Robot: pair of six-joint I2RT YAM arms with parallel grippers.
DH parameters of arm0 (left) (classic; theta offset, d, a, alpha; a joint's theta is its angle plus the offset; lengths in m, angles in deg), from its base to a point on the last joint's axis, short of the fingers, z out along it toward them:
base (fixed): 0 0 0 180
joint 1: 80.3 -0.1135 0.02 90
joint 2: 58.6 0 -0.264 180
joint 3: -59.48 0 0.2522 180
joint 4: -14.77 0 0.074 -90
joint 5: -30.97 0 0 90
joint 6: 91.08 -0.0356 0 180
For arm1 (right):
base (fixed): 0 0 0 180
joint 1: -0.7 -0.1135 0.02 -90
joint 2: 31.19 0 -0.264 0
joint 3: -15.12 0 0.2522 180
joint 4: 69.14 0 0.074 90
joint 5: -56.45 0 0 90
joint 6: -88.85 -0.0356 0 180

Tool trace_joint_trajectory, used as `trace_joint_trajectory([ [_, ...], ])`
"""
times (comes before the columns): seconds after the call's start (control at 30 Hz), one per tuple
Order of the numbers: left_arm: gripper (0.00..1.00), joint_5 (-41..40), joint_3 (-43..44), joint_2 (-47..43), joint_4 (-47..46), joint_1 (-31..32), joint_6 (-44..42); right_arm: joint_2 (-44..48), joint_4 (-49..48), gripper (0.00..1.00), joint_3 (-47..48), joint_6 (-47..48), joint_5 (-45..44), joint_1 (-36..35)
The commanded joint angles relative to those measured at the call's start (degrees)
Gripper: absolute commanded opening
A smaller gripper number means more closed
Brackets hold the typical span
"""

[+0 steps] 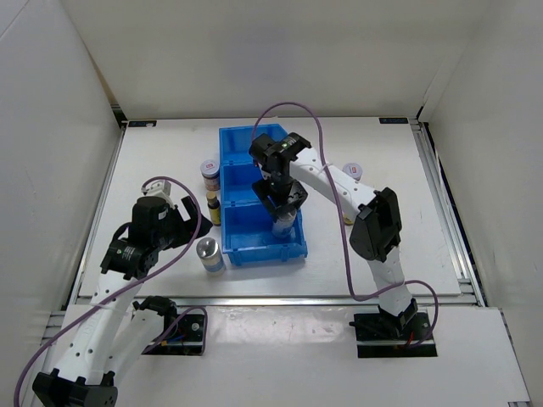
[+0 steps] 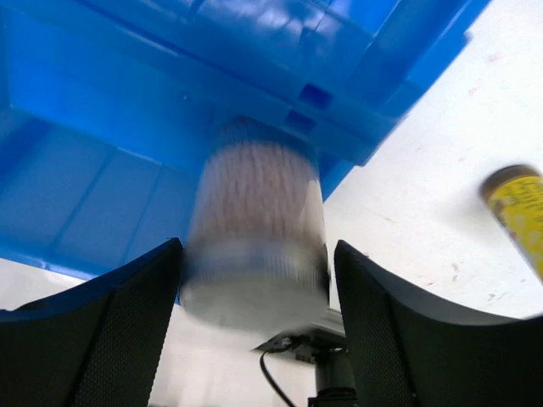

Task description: Organize the condiment bottles

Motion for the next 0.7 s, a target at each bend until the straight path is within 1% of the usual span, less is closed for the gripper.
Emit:
trace_joint_trajectory([
  [0.0, 1.0, -0.37, 0.31, -0.21, -0.52, 0.18, 0.32, 2.18, 0.07, 0.76, 3.61, -0.8, -3.2, -0.63],
  [0.1, 1.0, -0.37, 0.31, -0.21, -0.52, 0.18, 0.32, 3.59, -1.34, 0.81, 3.61, -1.33, -3.74, -0.63],
  [0.13, 1.0, -0.37, 0.31, -0.21, -0.52, 0.18, 0.32, 4.28, -2.04, 0.86, 3.61, -1.33, -3.74, -0.63],
  [0.17, 1.0, -0.37, 0.31, -0.21, -0.52, 0.18, 0.32, 4.29, -2.04, 0.87, 3.61, -1.33, -3.74, -0.63],
  [0.27, 1.0, -0.37, 0.31, -0.21, -0.52, 0.18, 0.32, 4.91, -2.04, 0.87, 3.61, -2.55, -4.36, -0.63],
  [0.37, 1.0, -0.89, 0.31, -0.21, -0.52, 0.18, 0.32, 8.32, -3.09, 0.87, 2.21, -4.31, -8.56, -0.63],
  [0.43, 1.0, -0.9, 0.31, -0.21, -0.52, 0.18, 0.32, 12.54, -6.34, 0.83, -0.33, -5.37, -13.46, -0.63],
  [0.47, 1.0, -1.42, 0.31, 0.31, -0.52, 0.18, 0.32, 15.51, -7.65, 0.81, -3.83, -5.89, -14.89, -0.11],
  [0.5, 1.0, -1.43, 0.31, 0.31, -0.52, 0.18, 0.32, 17.11, -10.54, 0.81, -5.69, -7.12, -15.86, 0.5],
  [0.57, 1.0, -1.43, 0.31, 0.31, -0.52, 0.18, 0.32, 20.88, -13.63, 0.75, -9.55, -7.66, -15.87, 3.48],
  [0.6, 1.0, -1.43, 0.31, 0.84, -0.52, 0.18, 0.32, 21.77, -15.3, 0.75, -13.66, -8.35, -12.65, 4.8],
  [0.63, 1.0, -1.43, 0.31, 0.84, -0.52, 0.18, 0.32, 22.39, -18.79, 0.75, -15.71, -8.36, -10.27, 6.38],
  [0.67, 1.0, -1.43, 0.31, 0.84, -0.52, 0.18, -0.2, 22.4, -19.96, 0.75, -17.21, -8.36, -7.55, 9.97],
])
